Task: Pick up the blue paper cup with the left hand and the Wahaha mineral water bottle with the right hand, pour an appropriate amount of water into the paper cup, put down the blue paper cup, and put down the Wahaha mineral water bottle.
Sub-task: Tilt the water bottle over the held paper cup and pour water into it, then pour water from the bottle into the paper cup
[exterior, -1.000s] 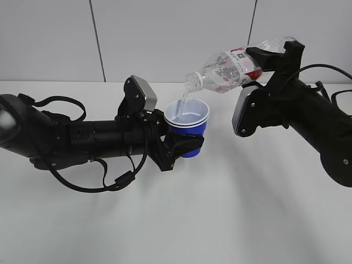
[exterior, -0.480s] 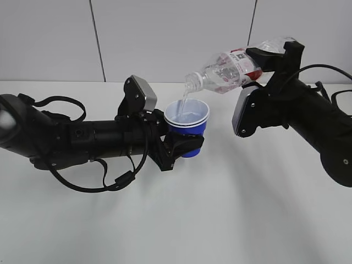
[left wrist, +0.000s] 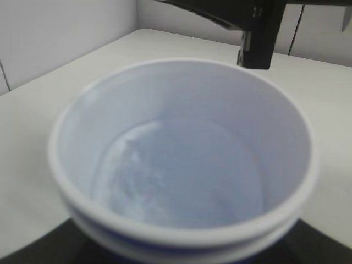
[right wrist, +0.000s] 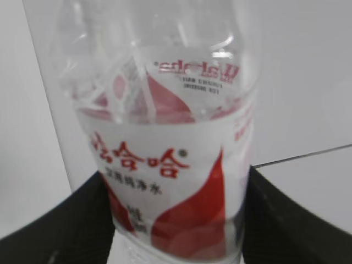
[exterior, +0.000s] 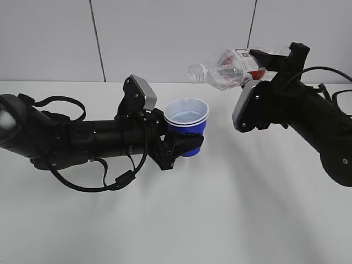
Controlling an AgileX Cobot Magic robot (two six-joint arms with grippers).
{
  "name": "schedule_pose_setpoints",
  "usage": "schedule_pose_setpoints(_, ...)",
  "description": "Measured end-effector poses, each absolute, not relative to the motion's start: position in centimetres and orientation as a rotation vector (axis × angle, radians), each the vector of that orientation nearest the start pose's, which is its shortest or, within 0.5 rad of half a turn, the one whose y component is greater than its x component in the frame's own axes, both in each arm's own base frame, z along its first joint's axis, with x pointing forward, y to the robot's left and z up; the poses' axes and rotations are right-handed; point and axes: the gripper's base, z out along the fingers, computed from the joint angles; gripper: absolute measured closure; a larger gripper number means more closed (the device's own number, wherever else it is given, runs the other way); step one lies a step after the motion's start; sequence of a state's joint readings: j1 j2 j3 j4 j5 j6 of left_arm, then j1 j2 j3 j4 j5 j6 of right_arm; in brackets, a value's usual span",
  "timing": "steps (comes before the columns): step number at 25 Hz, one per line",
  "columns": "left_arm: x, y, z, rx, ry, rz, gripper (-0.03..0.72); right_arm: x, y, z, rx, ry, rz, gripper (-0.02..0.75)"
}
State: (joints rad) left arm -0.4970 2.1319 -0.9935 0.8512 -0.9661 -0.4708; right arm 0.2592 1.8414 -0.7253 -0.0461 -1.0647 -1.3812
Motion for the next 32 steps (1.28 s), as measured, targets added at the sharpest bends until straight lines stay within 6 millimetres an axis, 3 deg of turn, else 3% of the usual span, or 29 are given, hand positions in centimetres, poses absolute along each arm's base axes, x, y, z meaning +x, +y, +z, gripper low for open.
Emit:
schedule_pose_setpoints(10, 32.2, -23.7, 11.5, 0.967, 1.614, -0.885, 0.260, 33.9, 9.3, 18.4, -1.055, 1.179, -0.691, 0.286)
schedule_pose_setpoints(19, 32.3, -23.6, 11.4, 0.962, 1.625, -0.876, 0.260, 34.0, 9.0, 18.5, -0.703, 1.374, -0.340, 0.286)
schedule_pose_setpoints(22, 32.8, -22.9, 11.4, 0.943, 1.632, -0.862, 0.260, 33.7, 8.9, 18.3, -0.578, 1.414, -0.206, 0.287)
schedule_pose_setpoints(32, 33.8, -21.1, 11.9, 0.893, 1.648, -0.817, 0.260, 32.1, 8.5, 16.6, -0.413, 1.543, -0.011, 0.287)
